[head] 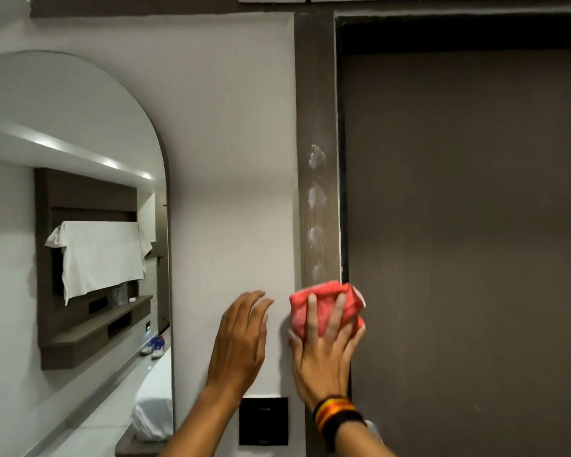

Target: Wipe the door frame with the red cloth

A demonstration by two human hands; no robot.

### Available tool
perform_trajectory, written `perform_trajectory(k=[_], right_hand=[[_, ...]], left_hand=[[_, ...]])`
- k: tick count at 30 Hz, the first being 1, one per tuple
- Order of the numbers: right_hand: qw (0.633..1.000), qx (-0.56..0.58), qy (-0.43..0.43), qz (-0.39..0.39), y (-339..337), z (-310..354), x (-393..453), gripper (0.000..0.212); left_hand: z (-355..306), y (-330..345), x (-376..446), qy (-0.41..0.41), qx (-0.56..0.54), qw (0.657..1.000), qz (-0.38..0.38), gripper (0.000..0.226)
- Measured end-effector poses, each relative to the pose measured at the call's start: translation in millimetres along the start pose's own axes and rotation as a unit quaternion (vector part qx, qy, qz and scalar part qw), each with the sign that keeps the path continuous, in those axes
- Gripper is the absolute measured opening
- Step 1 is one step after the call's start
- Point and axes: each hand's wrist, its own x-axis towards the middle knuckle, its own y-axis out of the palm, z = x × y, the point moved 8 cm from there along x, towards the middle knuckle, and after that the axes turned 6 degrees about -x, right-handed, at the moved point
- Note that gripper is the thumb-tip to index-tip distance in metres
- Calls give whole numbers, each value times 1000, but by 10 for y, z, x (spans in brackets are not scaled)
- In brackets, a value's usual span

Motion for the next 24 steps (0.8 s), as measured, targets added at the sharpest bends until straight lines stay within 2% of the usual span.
perform_trajectory(k=[5, 9, 12, 15, 19, 24], right_hand=[[998, 18, -17, -57, -826, 377, 1314, 76], [996, -4, -58, -70, -1243, 534, 2032, 77], [994, -12, -67, -88, -1225, 492, 1959, 79], [992, 8, -65, -108, -945, 347, 1510, 79], [993, 33, -51, -97, -612, 224, 1047, 76], [989, -12, -79, -128, -1085, 466, 1870, 82]], left_hand=[[2, -52, 836, 15, 29, 999, -34, 52], [-77, -32, 1441, 29, 52, 996, -63, 53], [-89, 55, 1594, 22, 40, 996, -79, 56], [-80, 142, 1538, 28, 58, 994, -88, 62], [-40, 161, 1542, 35, 65, 993, -93, 58], [-59, 169, 1530, 64, 71, 989, -116, 60]])
